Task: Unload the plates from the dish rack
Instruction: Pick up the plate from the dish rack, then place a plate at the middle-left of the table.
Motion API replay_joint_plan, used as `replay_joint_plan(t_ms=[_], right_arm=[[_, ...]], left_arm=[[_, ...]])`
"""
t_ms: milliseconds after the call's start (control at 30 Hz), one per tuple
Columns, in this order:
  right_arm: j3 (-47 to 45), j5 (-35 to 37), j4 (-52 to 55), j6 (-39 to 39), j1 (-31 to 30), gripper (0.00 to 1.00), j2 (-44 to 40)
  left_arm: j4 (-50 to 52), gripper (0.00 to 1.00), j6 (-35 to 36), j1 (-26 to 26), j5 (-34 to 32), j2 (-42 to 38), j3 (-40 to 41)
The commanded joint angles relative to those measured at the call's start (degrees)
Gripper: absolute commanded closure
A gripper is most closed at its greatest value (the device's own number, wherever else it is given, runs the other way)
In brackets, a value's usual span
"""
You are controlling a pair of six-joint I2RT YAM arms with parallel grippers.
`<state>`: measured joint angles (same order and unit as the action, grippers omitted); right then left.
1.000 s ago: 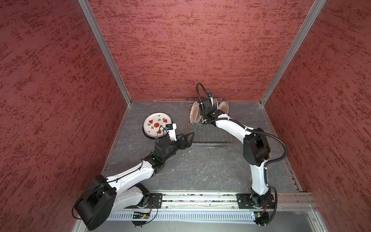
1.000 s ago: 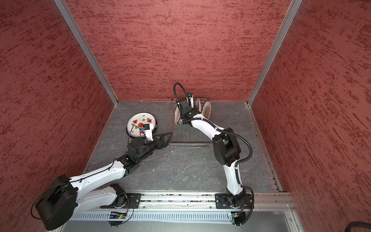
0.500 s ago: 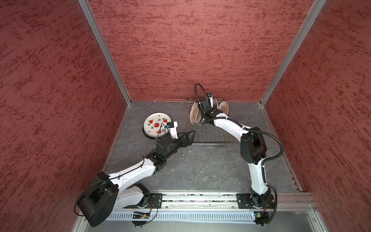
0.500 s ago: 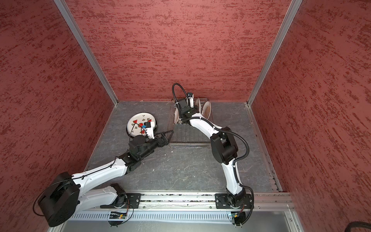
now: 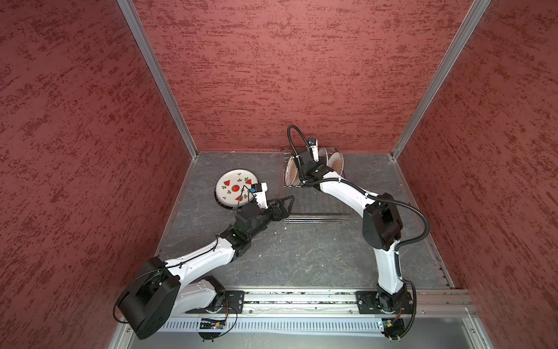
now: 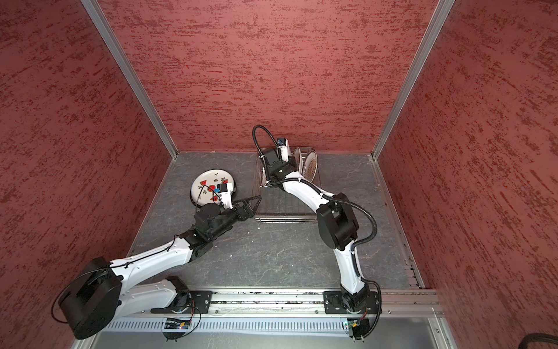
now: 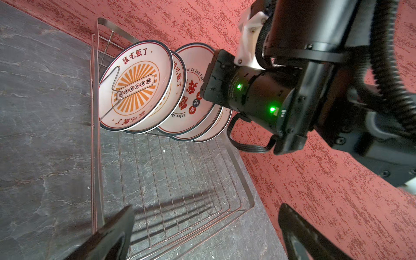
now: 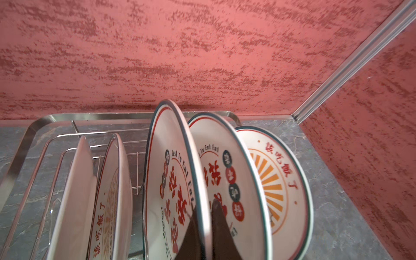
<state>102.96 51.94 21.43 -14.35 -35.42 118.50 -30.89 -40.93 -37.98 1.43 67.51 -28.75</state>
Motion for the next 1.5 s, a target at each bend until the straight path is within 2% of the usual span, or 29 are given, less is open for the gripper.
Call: replay_joint_plan(t_ms=[0, 367, 500, 767, 900, 1067, 1300, 1467], right_arm=[[-1.59, 5.77, -4.92, 2.45, -0.46, 0.93, -6.17], [-10.93, 11.98, -11.79, 6.67, -2.87, 0.95, -16.53], [-17.51, 9.61, -15.07, 6.28, -3.69, 0.96, -23.43], [-32.89, -8.89, -19.53, 1.51, -2.63, 0.98, -40.63], [-40.56, -23.7, -22.37, -2.24, 0.97, 1.0, -48.79], [-48.35, -36.4, -25.02, -5.52, 4.98, 1.0, -57.15], [-59.19, -55.99, -30.66, -12.04, 13.97, 1.0, -67.55], [-65.22, -72.34, -38.15, -20.02, 22.28, 1.0, -69.81]], left_arm=[[-1.28, 0.01, -0.55, -0.42, -0.1, 0.11, -0.81], [0.03, 0.01, -0.87, -0.87, -0.84, -1.91, -0.56], [-0.52, 0.01, -0.74, -1.29, -1.01, -3.03, -0.43], [-1.76, 0.0, -0.86, -2.01, 3.07, -5.54, -0.51], [-2.97, 0.01, 1.34, -4.4, 7.55, -6.11, -0.85], [-0.55, 0.01, 2.39, -6.85, 3.27, -8.48, -0.98], [-4.66, 0.01, 0.36, -7.87, 5.9, -4.55, -1.63], [-6.37, 0.0, -0.12, -8.43, 4.15, -1.24, -3.25]])
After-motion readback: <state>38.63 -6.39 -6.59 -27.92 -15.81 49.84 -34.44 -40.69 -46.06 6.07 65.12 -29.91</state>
